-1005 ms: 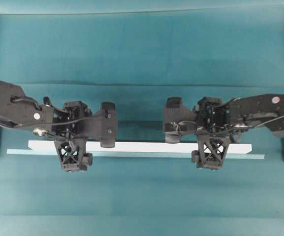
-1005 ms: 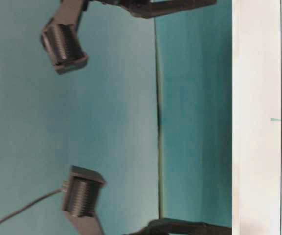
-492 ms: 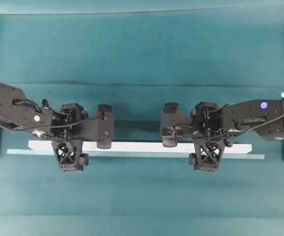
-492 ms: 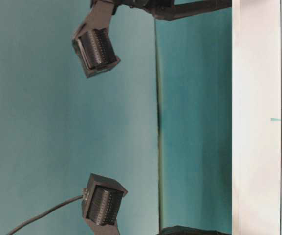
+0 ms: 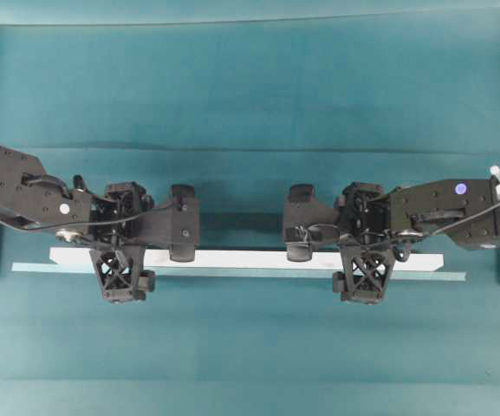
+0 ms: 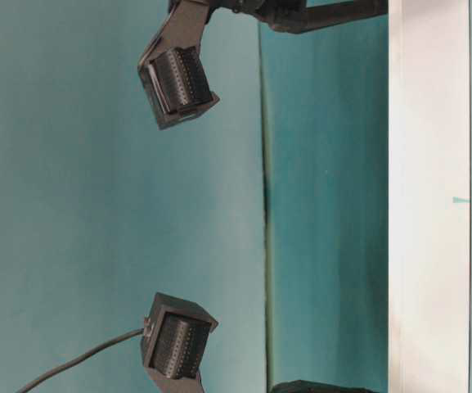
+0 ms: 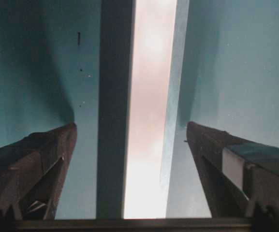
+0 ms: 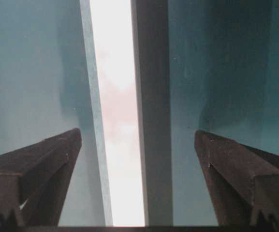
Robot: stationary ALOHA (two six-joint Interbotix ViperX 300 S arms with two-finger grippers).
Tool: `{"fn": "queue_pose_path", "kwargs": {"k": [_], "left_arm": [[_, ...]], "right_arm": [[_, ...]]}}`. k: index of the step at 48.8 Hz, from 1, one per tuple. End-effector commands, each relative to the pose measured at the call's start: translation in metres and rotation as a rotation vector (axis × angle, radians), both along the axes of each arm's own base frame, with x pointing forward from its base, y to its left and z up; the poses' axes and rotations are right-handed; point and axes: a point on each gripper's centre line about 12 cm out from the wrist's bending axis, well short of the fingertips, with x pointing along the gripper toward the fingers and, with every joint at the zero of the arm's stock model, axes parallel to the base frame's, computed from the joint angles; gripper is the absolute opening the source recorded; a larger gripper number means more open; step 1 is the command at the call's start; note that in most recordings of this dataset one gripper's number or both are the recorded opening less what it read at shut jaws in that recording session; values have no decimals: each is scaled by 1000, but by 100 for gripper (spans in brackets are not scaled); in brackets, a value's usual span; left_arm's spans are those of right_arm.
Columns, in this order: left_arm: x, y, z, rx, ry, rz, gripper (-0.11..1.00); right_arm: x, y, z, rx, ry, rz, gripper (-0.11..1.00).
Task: Lift a wooden board with both hands.
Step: 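Close both grippers on the white board near each end, then lift the board slightly with both grippers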
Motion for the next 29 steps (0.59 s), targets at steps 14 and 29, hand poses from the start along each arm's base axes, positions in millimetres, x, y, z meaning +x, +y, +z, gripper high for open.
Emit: {"fn": "queue_pose_path", "kwargs": {"k": [14, 29], "left_arm": [[1, -3, 2, 3, -12, -12, 33], [2, -3, 3, 1, -17, -12, 17]], "right_arm": [[1, 10, -2, 3, 3, 26, 40], [0, 14, -2, 7, 11, 34, 21]]}}
